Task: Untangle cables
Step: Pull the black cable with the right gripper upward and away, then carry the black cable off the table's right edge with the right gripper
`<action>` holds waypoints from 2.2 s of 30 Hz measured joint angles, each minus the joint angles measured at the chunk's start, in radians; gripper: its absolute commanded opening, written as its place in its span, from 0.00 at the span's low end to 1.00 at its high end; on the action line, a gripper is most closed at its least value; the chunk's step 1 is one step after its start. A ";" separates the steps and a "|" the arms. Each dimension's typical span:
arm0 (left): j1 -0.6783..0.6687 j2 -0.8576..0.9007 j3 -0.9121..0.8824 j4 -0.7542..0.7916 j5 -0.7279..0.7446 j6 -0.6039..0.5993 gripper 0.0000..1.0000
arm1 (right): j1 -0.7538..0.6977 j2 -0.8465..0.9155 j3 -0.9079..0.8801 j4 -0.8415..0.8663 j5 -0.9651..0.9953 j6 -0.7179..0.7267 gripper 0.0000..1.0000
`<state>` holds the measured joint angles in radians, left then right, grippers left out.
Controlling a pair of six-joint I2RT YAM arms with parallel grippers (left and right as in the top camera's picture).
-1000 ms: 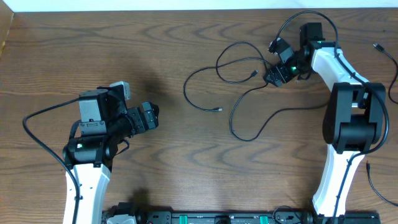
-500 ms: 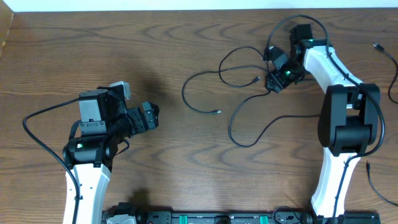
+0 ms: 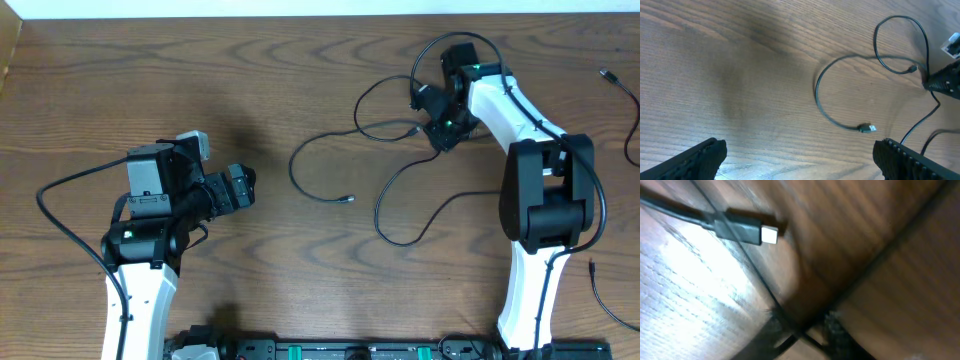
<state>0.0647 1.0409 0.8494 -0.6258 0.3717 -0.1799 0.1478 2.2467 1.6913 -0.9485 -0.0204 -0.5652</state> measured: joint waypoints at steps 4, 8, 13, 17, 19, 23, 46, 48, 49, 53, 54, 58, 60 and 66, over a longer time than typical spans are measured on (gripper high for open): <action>0.000 0.000 0.000 0.000 0.000 0.000 0.98 | 0.003 -0.001 0.000 -0.020 -0.001 0.005 0.01; 0.000 0.000 0.000 0.000 0.000 0.000 0.98 | 0.002 -0.001 0.000 -0.025 -0.020 0.005 0.01; 0.000 0.000 0.000 0.000 0.000 0.000 0.98 | 0.002 -0.002 -0.002 -0.021 -0.075 0.022 0.01; 0.000 0.000 0.000 0.000 0.000 0.000 0.98 | 0.002 0.001 0.009 -0.023 -0.108 0.057 0.01; 0.000 0.000 0.000 0.000 0.000 0.000 0.98 | 0.002 0.013 0.035 -0.031 -0.119 0.068 0.01; 0.000 0.000 0.000 0.000 0.000 0.000 0.98 | 0.003 0.061 0.154 -0.074 -0.122 0.103 0.01; 0.000 0.001 0.000 0.000 0.000 0.000 0.98 | -0.009 0.071 1.108 -0.237 0.056 0.197 0.01; 0.000 0.001 0.000 0.000 0.000 0.000 0.98 | -0.016 0.071 1.109 -0.240 0.095 0.197 0.01; 0.000 0.001 0.000 0.000 0.000 0.000 0.98 | -0.019 0.071 1.109 -0.240 0.130 0.197 0.01; 0.000 0.001 0.000 0.000 0.000 0.000 0.98 | -0.041 0.071 1.109 -0.237 0.284 0.196 0.01; 0.000 0.001 0.000 0.000 0.000 0.000 0.98 | -0.053 0.071 1.109 -0.238 0.312 0.196 0.01; 0.000 0.001 0.000 0.000 0.000 0.000 0.98 | -0.128 0.071 1.109 -0.238 0.378 0.196 0.01; 0.000 0.001 0.000 0.000 0.000 0.000 0.98 | -0.185 0.071 1.109 -0.238 0.394 0.196 0.01; 0.000 0.001 0.000 0.000 0.000 0.000 0.98 | -0.393 0.071 1.109 -0.237 0.388 0.197 0.01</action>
<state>0.0647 1.0416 0.8494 -0.6258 0.3717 -0.1795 -0.2447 2.3177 2.8006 -1.1851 0.3676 -0.3683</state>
